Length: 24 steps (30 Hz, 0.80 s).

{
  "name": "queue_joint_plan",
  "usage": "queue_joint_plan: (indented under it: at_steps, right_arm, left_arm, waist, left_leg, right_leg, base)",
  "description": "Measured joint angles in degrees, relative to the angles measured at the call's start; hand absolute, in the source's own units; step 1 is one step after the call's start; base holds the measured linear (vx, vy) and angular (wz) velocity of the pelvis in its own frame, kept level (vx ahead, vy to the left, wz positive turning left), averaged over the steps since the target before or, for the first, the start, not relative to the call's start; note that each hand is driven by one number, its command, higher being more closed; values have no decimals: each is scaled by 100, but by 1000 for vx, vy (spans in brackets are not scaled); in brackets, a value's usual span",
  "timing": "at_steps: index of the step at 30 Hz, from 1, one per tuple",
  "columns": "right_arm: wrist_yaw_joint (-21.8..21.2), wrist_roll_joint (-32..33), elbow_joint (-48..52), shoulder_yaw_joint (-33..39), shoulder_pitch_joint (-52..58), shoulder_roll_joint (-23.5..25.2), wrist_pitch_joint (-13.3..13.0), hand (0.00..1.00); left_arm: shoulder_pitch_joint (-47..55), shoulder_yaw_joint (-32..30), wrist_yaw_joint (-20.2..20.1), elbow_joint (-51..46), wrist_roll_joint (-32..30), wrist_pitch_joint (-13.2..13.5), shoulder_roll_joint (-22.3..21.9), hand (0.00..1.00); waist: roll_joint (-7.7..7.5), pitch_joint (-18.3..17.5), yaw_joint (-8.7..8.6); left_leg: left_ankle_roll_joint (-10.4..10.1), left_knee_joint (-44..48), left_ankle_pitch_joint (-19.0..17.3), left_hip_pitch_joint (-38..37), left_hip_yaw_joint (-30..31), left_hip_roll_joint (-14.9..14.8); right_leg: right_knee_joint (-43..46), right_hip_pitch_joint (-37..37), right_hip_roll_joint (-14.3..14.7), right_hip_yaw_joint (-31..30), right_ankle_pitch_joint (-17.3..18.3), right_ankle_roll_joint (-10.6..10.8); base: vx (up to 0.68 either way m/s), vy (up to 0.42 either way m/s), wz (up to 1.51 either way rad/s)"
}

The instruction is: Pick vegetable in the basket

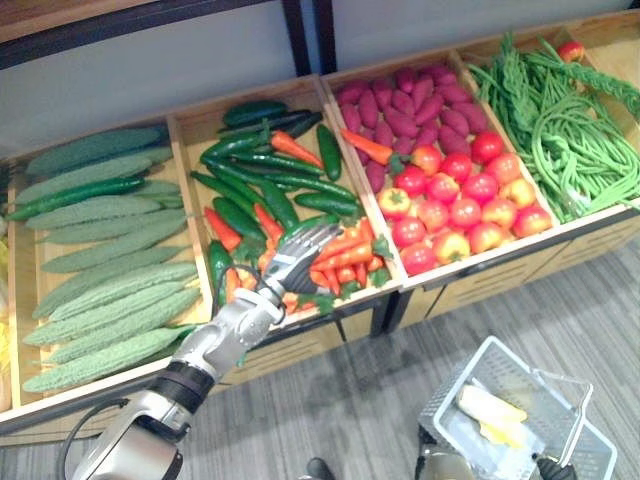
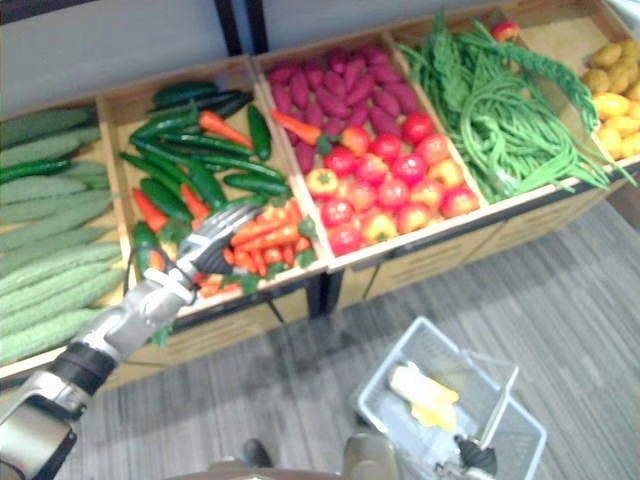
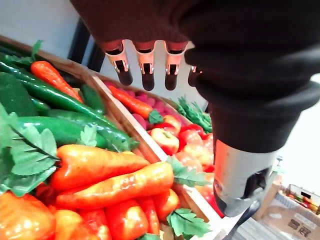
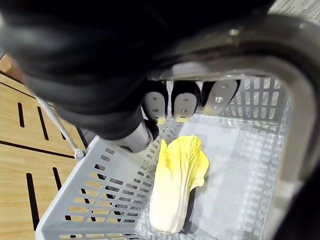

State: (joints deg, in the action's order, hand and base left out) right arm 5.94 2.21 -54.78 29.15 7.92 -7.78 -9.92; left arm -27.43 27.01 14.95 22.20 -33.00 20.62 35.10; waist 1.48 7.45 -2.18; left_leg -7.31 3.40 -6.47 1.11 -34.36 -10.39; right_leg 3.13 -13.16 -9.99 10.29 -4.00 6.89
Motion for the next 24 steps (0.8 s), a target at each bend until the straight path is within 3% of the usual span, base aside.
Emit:
queue_joint_plan:
  at_steps: [3, 24]
  right_arm:
    - [6, 0, 60, -41, 0, 1, -1, 100]
    - [108, 4, 256, -40, -89, 92, 54, 100]
  left_arm:
    - [-288, 34, 3, 29, -143, -79, -17, 0]
    - [-1069, -275, 24, 809, -216, -774, -609, 0]
  waist:
    - [-60, 49, 74]
    - [-172, 365, 81]
  left_leg:
    - [1, 88, 0, 186, -14, -20]
    - [0, 289, 0, 373, -201, -83]
  right_leg:
    - [81, -192, -19, -21, 0, 0]
    - [203, -475, -15, -161, -15, -17]
  base:
    - [-63, -36, 3]
    - [-28, -16, -2]
